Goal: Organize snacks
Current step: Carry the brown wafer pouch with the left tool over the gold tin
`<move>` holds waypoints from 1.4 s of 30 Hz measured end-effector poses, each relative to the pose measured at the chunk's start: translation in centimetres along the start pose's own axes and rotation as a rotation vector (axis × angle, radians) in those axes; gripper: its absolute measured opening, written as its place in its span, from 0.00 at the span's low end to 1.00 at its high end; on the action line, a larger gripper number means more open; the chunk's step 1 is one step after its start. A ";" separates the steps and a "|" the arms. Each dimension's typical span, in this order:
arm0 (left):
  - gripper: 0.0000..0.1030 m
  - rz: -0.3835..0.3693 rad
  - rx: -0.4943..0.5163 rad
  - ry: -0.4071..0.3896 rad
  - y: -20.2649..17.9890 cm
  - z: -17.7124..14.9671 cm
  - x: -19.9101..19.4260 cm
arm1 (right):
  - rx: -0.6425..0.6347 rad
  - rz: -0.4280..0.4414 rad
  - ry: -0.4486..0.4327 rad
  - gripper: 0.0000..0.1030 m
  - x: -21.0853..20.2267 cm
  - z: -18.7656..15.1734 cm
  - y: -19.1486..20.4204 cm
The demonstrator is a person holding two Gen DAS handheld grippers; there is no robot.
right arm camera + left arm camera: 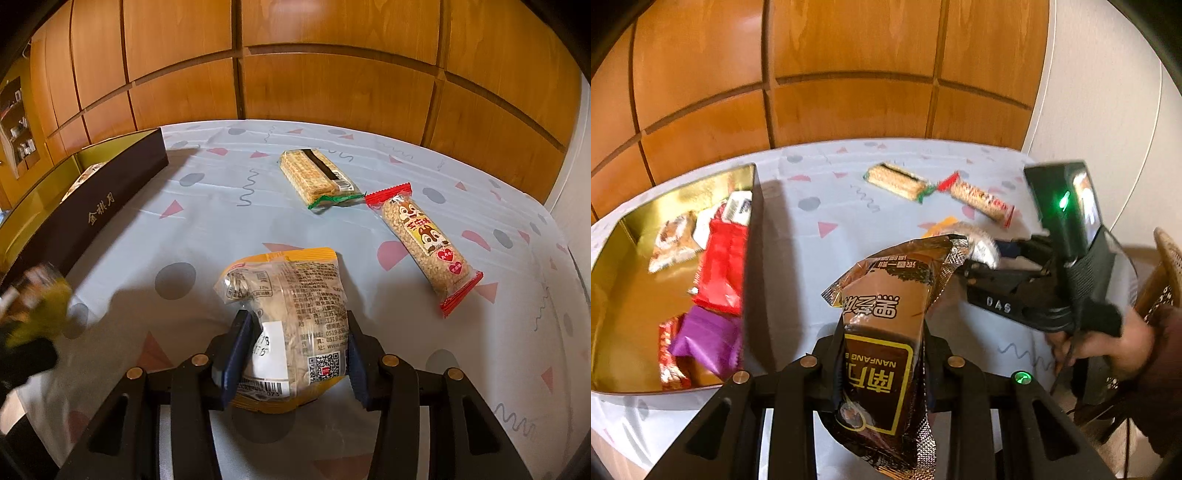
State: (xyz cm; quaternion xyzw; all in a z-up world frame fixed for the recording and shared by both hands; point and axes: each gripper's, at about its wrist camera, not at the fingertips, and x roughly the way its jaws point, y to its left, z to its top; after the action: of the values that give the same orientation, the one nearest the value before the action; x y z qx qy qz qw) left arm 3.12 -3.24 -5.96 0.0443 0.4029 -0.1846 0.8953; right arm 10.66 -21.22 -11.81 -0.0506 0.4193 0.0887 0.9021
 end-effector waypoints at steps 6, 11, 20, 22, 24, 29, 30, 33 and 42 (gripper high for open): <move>0.30 0.000 -0.025 -0.042 0.8 0.8 -2.0 | -0.002 -0.004 -0.002 0.47 0.0 0.0 0.1; 0.30 0.005 -0.051 -0.049 1.7 1.0 -3.0 | 0.000 0.000 -0.002 0.47 0.0 0.0 -0.1; 0.30 0.041 -0.177 -0.081 6.5 1.9 -5.5 | -0.003 -0.004 -0.003 0.47 0.0 0.0 0.0; 0.30 0.076 -0.212 -0.087 8.4 2.0 -6.1 | -0.003 -0.003 -0.003 0.47 0.0 0.0 0.0; 0.30 0.106 -0.271 -0.076 10.7 2.1 -6.2 | -0.002 -0.002 -0.004 0.47 0.0 0.0 -0.1; 0.30 0.166 -0.386 -0.011 16.0 1.8 -5.9 | 0.001 0.000 -0.005 0.47 -0.1 0.0 0.0; 0.30 0.166 -0.416 0.012 17.2 1.8 -5.7 | 0.000 -0.001 -0.006 0.47 -0.1 0.0 0.0; 0.30 0.206 -0.424 0.064 19.1 2.2 -4.8 | 0.008 0.007 -0.007 0.47 -0.1 0.0 -0.1; 0.30 0.173 -0.466 0.222 22.7 4.0 0.7 | 0.015 0.011 -0.013 0.47 -0.1 0.0 -0.1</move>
State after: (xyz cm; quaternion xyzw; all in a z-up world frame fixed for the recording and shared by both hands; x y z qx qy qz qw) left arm 14.68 16.66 -5.32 -0.1086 0.5250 -0.0039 0.8441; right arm 10.58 -21.34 -11.72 -0.0408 0.4143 0.0909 0.9047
